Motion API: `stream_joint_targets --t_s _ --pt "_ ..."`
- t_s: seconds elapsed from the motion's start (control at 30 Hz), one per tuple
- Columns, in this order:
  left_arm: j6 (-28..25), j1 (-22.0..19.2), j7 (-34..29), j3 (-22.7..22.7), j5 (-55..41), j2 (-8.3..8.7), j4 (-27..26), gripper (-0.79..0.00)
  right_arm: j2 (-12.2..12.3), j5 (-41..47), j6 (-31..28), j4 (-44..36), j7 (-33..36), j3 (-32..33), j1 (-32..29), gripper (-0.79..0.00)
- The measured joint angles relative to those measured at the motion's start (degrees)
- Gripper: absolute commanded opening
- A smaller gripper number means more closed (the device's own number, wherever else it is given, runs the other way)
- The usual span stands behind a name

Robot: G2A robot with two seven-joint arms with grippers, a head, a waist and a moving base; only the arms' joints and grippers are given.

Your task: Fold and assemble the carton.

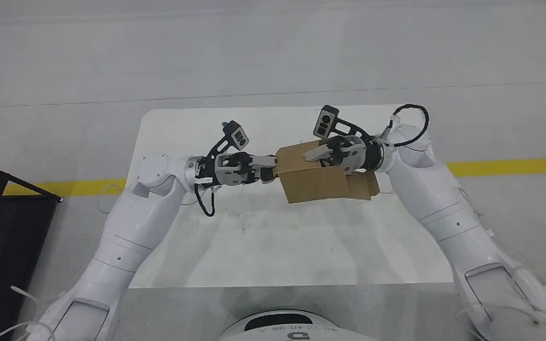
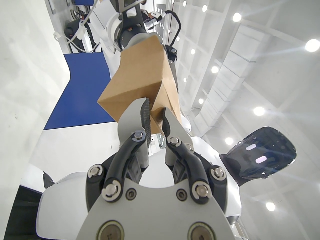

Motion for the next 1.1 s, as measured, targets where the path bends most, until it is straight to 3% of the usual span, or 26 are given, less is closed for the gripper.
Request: stream_joint_targets --t_s 0.63,0.87,1.1 --pt "-0.18 -0.05 0.49 0.86 2.09 -0.27 -0.18 -0.665 -0.65 1.43 0.19 1.40 -0.25 0.28 0.21 -0.785" --pt "-0.04 -0.20 0.64 1.66 1.89 -0.52 -0.68 -0.699 -0.80 1.78 0.37 1.28 -0.57 0.52 -0.01 -0.785" --pt "0.45 -0.62 0.61 2.74 1.94 -0.82 -0.61 -0.683 -0.94 1.81 0.37 1.37 -0.66 0.76 -0.09 -0.785"
